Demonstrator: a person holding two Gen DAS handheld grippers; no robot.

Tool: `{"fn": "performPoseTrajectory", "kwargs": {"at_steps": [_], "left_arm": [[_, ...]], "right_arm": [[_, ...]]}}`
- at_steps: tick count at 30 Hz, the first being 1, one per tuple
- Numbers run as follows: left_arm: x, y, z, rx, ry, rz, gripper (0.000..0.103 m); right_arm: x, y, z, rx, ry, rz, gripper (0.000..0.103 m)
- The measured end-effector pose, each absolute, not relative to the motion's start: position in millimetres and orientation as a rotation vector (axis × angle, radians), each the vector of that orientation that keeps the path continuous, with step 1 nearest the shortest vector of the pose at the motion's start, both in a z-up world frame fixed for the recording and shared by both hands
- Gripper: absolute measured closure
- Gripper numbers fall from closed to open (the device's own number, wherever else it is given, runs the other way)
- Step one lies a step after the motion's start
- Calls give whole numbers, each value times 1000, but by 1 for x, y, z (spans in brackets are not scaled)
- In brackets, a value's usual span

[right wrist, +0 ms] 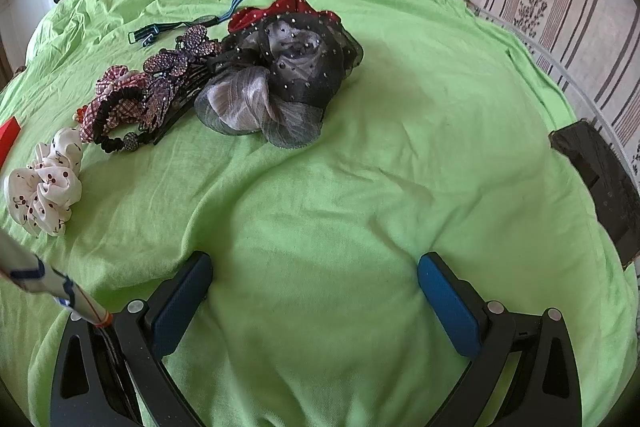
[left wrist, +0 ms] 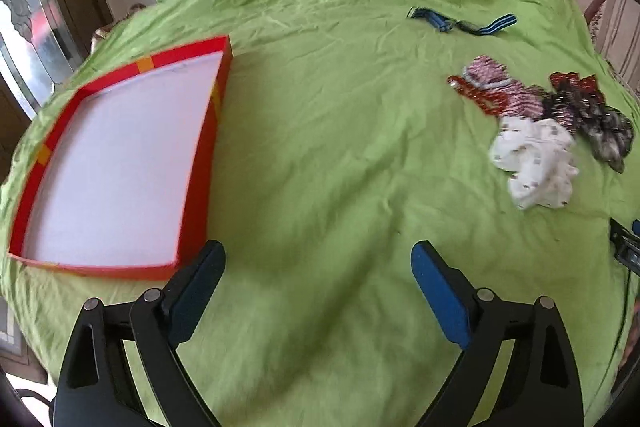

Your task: Organize jewelry

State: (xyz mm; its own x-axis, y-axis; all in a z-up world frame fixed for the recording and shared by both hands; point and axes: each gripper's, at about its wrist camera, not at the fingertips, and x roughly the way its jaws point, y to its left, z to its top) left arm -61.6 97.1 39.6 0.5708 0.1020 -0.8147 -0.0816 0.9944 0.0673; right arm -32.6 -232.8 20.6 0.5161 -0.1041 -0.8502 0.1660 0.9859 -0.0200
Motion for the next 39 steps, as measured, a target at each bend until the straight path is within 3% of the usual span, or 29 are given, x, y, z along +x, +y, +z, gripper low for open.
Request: {"fn": "performPoseTrajectory", "kwargs": {"at_steps": [5,19,30,39], "left_arm": [[-86,82,62,30,926,82,9],[-155,64,125,62,801,29,8],[-185,60,141,4,772,-49,8],[-201,59,150,-19,754,-96,8]], "right_arm": [[-36,-235,22,98,1051,-147,0],[-121,-213,87,72,828,-222,0],[-177,-185,141,39,716,-222,0],[-191,-178,153,57,705,-214,0]]}}
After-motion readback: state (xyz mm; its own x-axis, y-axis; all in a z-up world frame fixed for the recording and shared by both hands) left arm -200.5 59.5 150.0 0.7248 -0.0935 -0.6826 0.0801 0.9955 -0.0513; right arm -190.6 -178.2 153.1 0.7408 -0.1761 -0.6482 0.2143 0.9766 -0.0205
